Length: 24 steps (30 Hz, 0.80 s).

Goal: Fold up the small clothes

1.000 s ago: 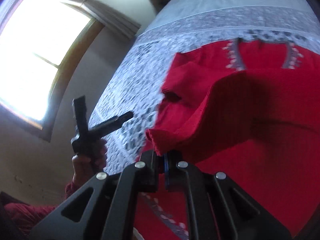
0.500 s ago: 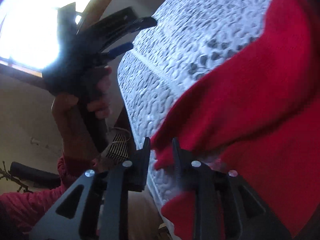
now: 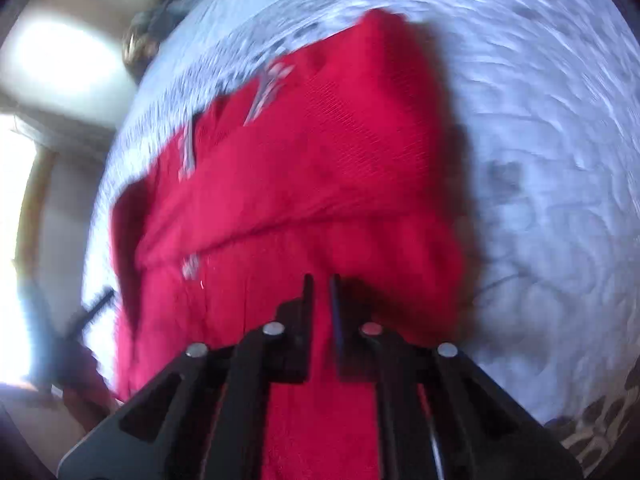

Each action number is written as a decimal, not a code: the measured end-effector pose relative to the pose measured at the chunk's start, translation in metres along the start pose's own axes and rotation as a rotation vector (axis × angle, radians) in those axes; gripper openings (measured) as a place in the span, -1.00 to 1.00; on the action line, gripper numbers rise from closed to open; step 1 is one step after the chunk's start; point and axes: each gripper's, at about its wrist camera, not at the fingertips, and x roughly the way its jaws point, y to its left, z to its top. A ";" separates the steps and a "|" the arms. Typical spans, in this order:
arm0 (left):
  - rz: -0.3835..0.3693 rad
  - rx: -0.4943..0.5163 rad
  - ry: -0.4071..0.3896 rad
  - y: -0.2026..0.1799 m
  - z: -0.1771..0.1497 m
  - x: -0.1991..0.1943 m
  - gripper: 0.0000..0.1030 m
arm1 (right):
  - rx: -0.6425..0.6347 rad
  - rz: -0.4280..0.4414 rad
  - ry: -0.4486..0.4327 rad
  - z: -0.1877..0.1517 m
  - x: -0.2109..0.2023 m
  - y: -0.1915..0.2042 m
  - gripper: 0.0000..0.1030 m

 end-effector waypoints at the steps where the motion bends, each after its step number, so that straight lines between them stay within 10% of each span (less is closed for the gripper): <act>1: 0.010 0.008 -0.002 0.000 -0.002 0.000 0.70 | 0.035 0.025 -0.018 0.005 -0.007 -0.011 -0.77; 15: 0.053 -0.063 0.010 0.021 -0.006 0.005 0.70 | -0.231 -0.313 -0.080 0.094 0.014 0.047 0.00; 20: 0.059 -0.072 0.011 0.027 -0.010 0.003 0.70 | -0.230 -0.435 0.001 0.102 0.048 0.031 -0.80; 24: 0.044 -0.103 0.024 0.030 -0.012 0.006 0.70 | -0.194 -0.348 -0.004 0.106 0.037 0.015 -0.97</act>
